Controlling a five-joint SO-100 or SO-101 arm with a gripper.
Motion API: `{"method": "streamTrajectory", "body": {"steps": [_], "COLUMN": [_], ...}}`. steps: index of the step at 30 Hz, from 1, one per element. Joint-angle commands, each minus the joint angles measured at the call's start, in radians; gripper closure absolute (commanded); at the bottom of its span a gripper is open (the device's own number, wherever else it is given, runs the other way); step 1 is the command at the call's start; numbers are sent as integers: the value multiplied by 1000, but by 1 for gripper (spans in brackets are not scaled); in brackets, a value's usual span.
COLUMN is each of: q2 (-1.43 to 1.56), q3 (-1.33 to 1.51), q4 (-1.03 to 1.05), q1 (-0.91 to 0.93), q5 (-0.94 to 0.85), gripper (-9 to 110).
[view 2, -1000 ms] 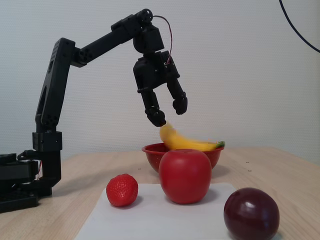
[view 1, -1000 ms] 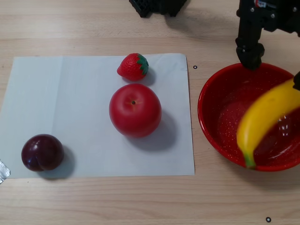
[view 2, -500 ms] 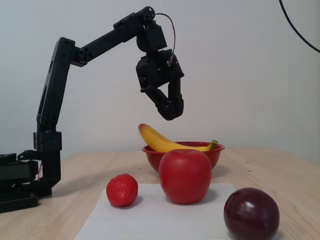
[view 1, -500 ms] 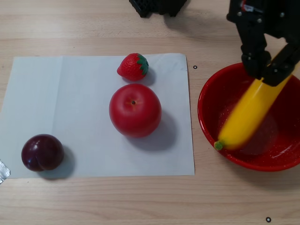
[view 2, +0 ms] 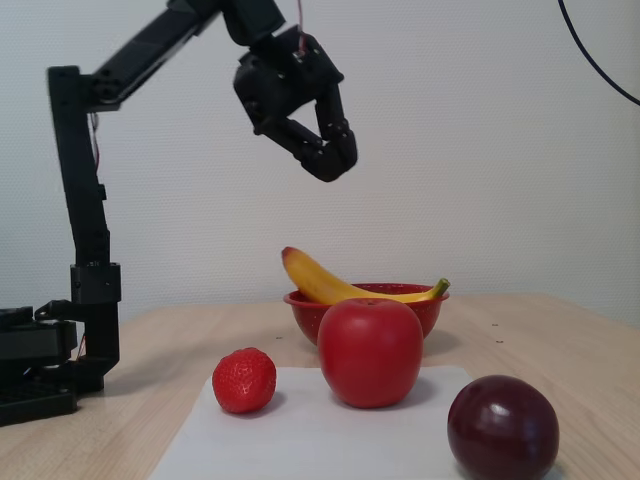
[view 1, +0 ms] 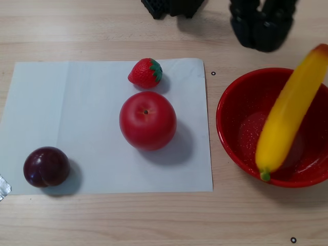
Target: Grasp the banana and put it in the red bowl.
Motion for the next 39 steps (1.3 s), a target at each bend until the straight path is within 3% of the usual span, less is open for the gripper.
{"method": "streamTrajectory", "body": {"steps": [1, 9, 24, 39], "q2": [150, 373, 890, 1175], "q3": [-3, 293, 1100, 1741], "q4": [23, -100, -686, -1270], "q1": [-37, -156, -249, -268], "q5": [17, 14, -14, -66], "gripper": [101, 101, 101, 101]}}
